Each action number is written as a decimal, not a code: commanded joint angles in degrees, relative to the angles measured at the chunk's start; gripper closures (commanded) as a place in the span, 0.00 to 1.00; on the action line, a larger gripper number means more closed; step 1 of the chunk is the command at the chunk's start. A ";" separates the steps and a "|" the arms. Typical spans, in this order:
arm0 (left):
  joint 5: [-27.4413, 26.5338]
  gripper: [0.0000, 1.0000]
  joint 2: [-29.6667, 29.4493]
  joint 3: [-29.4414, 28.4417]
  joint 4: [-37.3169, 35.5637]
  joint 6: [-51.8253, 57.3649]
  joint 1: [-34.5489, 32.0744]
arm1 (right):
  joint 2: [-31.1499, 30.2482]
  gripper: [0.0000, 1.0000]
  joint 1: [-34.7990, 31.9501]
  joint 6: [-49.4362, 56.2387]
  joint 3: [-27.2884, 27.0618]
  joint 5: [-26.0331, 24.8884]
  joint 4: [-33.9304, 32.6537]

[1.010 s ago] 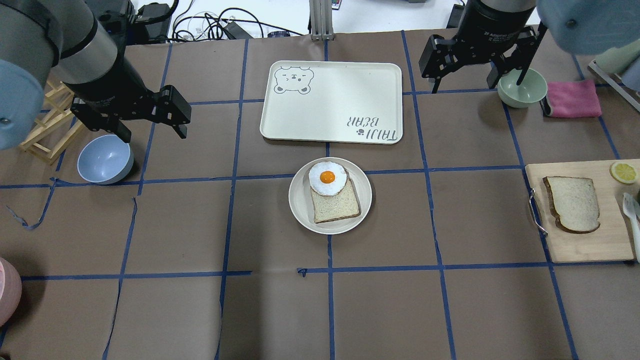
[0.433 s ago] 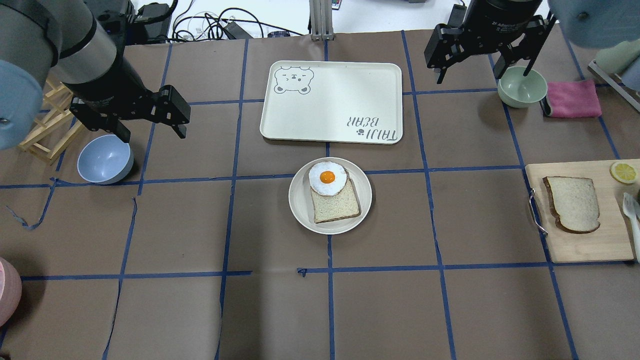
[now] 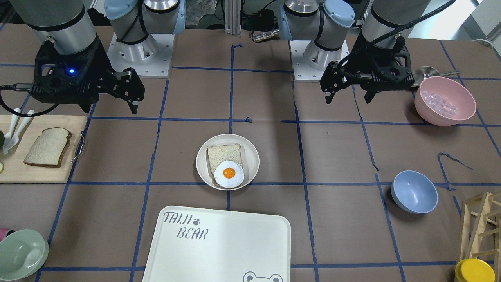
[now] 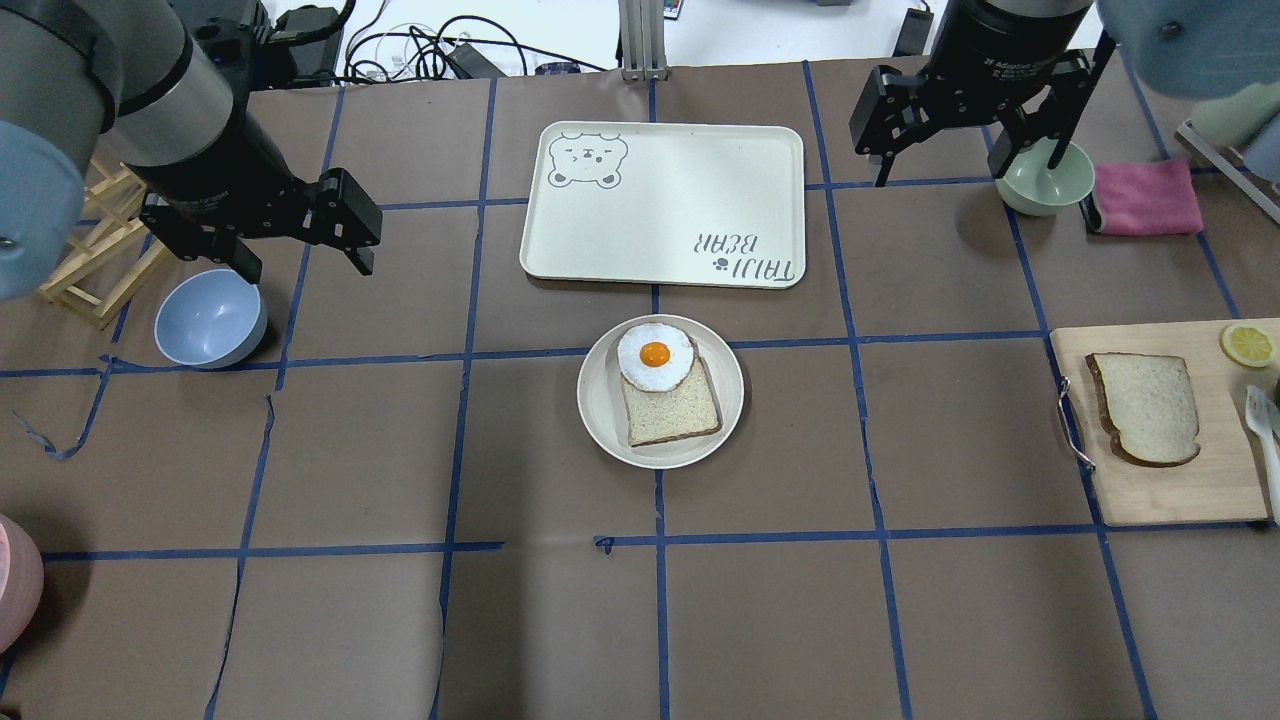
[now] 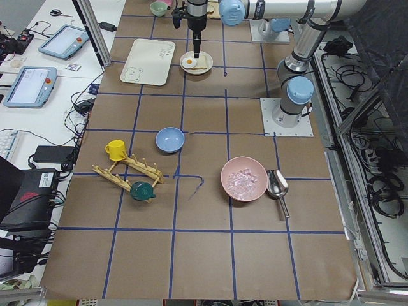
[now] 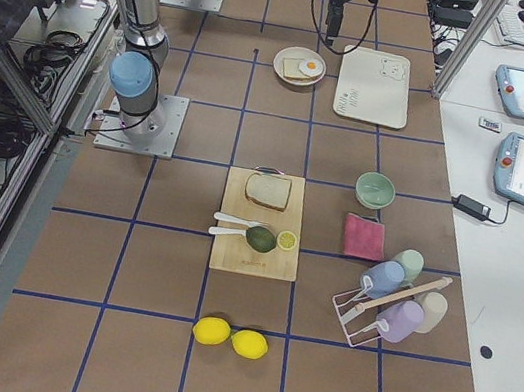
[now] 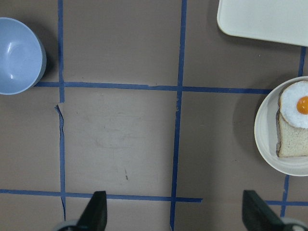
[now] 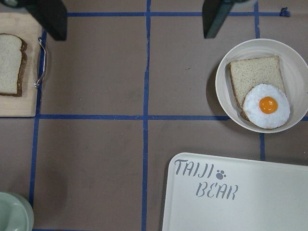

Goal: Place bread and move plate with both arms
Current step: 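Move the right gripper toward the wooden cutting board with the bread slice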

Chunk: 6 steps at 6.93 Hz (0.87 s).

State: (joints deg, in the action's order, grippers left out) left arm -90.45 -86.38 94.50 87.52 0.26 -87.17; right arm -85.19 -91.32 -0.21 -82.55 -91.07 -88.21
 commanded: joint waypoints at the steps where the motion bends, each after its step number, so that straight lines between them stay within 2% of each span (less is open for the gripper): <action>1: 0.09 0.00 -0.02 0.07 -0.24 0.00 0.24 | 0.02 0.00 0.17 3.26 -1.29 -0.60 -0.29; 3: -0.08 0.00 -0.02 0.16 0.02 0.00 0.24 | 0.11 0.00 2.53 3.37 -3.48 -1.03 0.05; 5: -0.17 0.00 -0.02 0.16 0.02 0.00 0.16 | 0.02 0.00 8.67 3.64 -10.23 -8.12 -1.26; 6: -0.17 0.00 -0.02 0.16 0.02 0.00 0.24 | 0.02 0.00 11.66 6.51 -12.79 -15.03 -7.27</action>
State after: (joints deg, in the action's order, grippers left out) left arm -90.58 -86.42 94.65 87.45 0.26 -86.95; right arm -85.16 -83.35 4.07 -91.85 -99.21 -90.64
